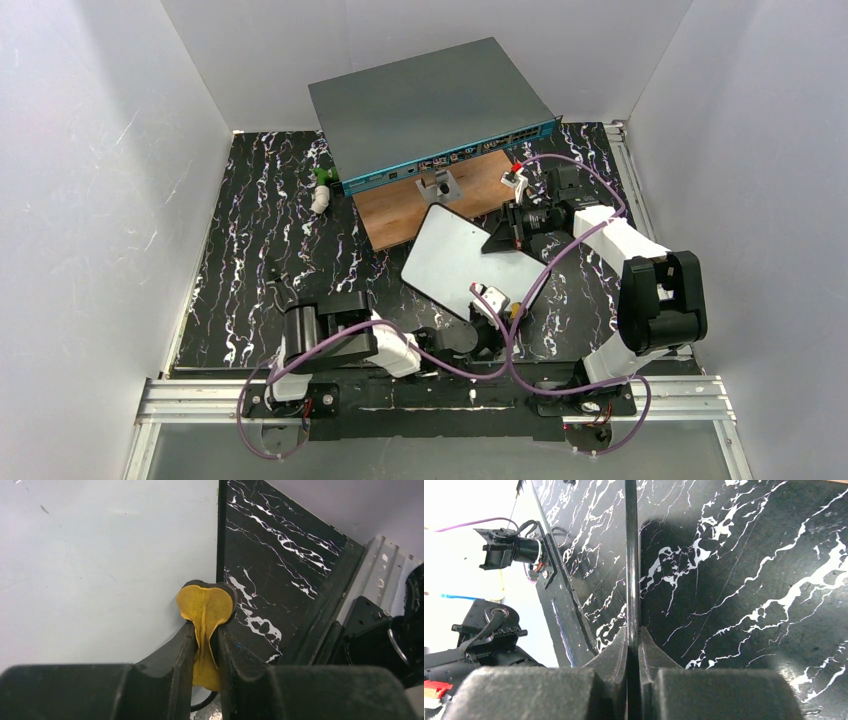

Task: Erase the whiteboard
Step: Erase the whiteboard at the center of the board.

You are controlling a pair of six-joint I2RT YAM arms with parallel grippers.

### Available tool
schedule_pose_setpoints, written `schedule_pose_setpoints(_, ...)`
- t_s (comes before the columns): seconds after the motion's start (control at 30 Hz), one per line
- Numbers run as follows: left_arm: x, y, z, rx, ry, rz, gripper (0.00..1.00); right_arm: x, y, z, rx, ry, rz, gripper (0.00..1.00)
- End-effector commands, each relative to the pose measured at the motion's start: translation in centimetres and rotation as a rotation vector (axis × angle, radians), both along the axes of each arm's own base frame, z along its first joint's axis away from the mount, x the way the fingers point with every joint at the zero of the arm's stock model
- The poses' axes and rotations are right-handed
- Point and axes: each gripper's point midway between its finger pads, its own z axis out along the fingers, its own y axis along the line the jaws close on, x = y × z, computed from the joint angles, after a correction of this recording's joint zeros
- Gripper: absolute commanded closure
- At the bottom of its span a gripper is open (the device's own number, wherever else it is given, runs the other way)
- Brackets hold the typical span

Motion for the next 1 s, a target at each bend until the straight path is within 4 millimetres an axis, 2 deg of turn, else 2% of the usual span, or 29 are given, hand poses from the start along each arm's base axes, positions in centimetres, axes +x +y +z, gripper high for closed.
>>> schedule_pose_setpoints(0.0, 0.7, 2.1, 0.0, 0.04, 0.015, 0.006, 1.0, -3.5, 1.2, 1.4, 0.064, 0.098, 0.097, 0.99)
schedule_pose_setpoints(0.2, 2.4, 8.1, 3.7, 0.013, -0.008, 0.105, 1.0, -3.5, 0.7, 1.6, 0.021, 0.021, 0.096, 0.99)
schedule_pose_setpoints(0.3, 3.6, 12.1, 3.0, 0.074, 0.01, 0.177, 1.0, -3.4, 0.6, 1.7, 0.019, 0.01, 0.094, 0.99)
schedule_pose_setpoints(0.37, 4.8, 14.8, 1.8, 0.127, 0.044, 0.234, 1.0, -3.4, 0.7, 1.7, 0.021, 0.01, 0.097, 0.99)
schedule_pose_setpoints(0.43, 6.2, 16.8, 0.8, 0.177, 0.07, 0.282, 1.0, -3.5, 0.7, 1.7, 0.026, 0.01, 0.101, 0.99)
schedule_pose_setpoints(0.5, 7.4, 17.9, 0.2, 0.219, 0.076, 0.308, 1.0, -3.7, 0.8, 1.8, 0.031, 0.01, 0.106, 0.99)
schedule_pose_setpoints(0.57, 8.3, 17.9, 0.1, 0.24, 0.079, 0.308, 1.0, -3.7, 0.8, 1.8, 0.032, 0.009, 0.106, 0.99)
schedule_pose_setpoints(0.73, 9.7, 14.6, 1.3, 0.239, 0.062, 0.241, 1.0, -3.8, 0.9, 1.6, 0.034, 0.018, 0.112, 0.99)
schedule_pose_setpoints(0.87, 8.0, 9.7, 2.5, 0.155, 0.106, 0.066, 1.0, -3.8, 1.0, 1.7, 0.039, 0.021, 0.115, 0.99)
schedule_pose_setpoints(0.97, 6.3, 6.8, 2.9, 0.135, 0.107, -0.015, 1.0, -3.9, 1.1, 1.8, 0.043, 0.027, 0.118, 0.99)
